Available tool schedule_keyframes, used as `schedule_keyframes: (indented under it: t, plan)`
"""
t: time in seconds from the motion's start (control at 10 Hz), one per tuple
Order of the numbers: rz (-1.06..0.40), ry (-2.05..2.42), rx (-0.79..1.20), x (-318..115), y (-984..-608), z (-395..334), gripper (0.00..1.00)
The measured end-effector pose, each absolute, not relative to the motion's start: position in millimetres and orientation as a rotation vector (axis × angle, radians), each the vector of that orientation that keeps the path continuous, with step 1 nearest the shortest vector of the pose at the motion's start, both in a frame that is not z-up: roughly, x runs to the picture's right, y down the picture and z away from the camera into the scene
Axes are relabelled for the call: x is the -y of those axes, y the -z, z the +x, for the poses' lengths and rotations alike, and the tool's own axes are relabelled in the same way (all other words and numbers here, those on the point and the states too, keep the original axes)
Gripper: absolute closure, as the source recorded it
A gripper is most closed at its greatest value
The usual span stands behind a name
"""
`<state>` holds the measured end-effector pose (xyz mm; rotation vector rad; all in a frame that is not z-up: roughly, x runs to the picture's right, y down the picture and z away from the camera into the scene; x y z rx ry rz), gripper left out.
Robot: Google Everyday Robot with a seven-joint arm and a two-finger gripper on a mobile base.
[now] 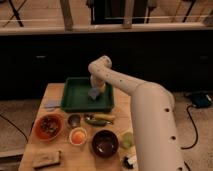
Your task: Wipe tray with sponge
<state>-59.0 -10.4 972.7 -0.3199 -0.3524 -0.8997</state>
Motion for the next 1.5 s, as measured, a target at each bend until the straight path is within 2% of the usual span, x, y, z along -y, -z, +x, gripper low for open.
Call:
schedule_keyframes:
  t: [0.4,0.9,1.1,1.5]
  plan:
    - [-0.307,1.003,0.478,-13,-957,-108,1.0]
    - [-0.306,1.065,0.526,-43,-936,-92,1.0]
    - [-0.302,0.996,0.475,-35,-936,-49,1.0]
    - [-0.284,0.974,0.397,-1,-949,-45,1.0]
